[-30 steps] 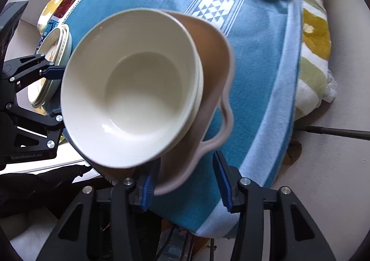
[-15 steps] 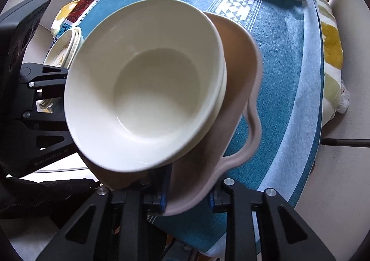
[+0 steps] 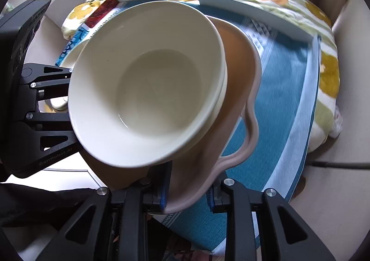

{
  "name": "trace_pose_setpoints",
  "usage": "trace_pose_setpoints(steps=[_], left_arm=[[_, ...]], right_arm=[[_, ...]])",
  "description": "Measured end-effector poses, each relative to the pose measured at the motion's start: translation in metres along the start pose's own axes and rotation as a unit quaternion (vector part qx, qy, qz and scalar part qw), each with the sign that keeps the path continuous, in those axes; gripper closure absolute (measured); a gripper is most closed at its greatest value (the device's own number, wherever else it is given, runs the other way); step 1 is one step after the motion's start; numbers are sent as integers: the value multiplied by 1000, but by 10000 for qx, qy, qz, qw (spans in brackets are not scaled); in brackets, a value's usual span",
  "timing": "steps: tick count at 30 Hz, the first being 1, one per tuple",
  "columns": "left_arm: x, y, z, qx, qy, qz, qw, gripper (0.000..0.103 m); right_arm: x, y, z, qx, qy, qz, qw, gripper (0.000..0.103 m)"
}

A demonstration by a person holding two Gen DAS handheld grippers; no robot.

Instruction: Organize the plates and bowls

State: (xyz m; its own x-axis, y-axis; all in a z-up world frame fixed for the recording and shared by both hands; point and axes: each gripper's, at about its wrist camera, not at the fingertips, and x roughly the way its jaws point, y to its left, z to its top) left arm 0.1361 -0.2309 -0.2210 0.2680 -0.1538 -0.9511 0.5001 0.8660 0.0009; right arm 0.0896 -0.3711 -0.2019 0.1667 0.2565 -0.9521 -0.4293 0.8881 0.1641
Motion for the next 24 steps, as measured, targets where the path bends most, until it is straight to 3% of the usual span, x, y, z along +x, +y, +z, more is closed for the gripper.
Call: trace_pose_setpoints(steps=[8, 12, 24], left_arm=[[-53, 64, -15, -176, -173, 181, 9995, 90], [-60, 107, -29, -178, -114, 222, 9995, 90], [-33, 200, -91, -76, 384, 306, 9988, 90]], right_arm=[[-23, 59, 47, -406, -83, -57, 9991, 80], [-18, 95, 63, -445, -118, -48, 9989, 80], [53, 189, 98, -109, 77, 234, 9996, 80]])
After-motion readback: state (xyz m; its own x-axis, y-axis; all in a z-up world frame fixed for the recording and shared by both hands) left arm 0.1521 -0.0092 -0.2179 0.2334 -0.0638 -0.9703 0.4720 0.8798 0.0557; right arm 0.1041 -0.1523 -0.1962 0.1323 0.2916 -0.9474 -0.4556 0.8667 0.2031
